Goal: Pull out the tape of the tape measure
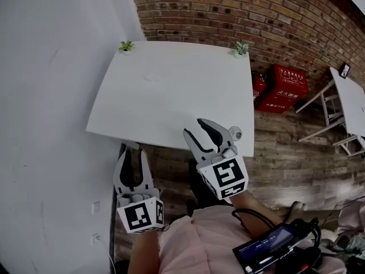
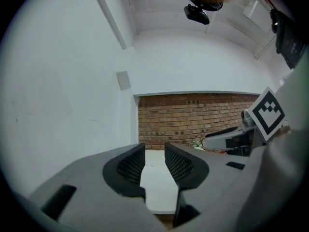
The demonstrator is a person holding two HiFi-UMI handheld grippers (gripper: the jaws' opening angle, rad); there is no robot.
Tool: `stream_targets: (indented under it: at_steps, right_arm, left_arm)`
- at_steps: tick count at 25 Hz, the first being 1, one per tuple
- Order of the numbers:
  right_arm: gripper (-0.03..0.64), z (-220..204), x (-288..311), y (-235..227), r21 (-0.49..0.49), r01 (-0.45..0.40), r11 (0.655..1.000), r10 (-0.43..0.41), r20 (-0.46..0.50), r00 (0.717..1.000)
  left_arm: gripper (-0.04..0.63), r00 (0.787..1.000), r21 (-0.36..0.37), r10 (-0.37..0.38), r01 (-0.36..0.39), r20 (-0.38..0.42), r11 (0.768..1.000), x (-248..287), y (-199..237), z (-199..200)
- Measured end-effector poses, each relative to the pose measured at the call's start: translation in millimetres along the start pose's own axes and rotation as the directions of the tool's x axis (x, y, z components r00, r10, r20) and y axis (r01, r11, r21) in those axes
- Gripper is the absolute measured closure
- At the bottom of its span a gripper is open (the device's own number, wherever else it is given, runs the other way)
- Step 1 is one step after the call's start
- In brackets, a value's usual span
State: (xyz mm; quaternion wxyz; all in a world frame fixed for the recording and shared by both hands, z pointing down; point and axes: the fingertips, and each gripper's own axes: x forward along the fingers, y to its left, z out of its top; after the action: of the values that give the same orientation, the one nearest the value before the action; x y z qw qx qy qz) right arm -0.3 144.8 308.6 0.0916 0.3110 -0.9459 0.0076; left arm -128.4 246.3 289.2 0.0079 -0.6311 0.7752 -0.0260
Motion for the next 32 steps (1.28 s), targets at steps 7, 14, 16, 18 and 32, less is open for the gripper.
stream_targets:
  at_steps: [7,14,16,18,32]
  right_arm:
    - [0.442,10,72,-47,0.025,-0.057,0.998,0.056,0.021,0.998]
    - [0.442,42,136,-83,0.017,-0.096,0.995,0.095,0.067,0.993]
    - [0.442,46,149,-91,0.016,-0.109,0.994,0.108,0.068,0.992]
    - [0.440,46,161,-97,0.013,-0.119,0.993,0.118,0.063,0.991]
    - [0.422,9,255,-99,0.012,-0.151,0.989,0.151,-0.073,0.986]
  left_arm:
    - [0.464,0.999,0.016,0.016,-0.015,-0.034,1.000,76,7,-7]
    - [0.464,0.999,0.034,0.046,-0.046,-0.025,0.998,148,22,11]
    - [0.463,0.998,0.030,0.055,-0.054,-0.019,0.998,164,24,15]
    - [0.463,0.998,0.027,0.061,-0.060,-0.015,0.998,178,27,16]
    - [0.463,0.994,-0.060,0.029,-0.035,-0.109,0.998,259,75,-33]
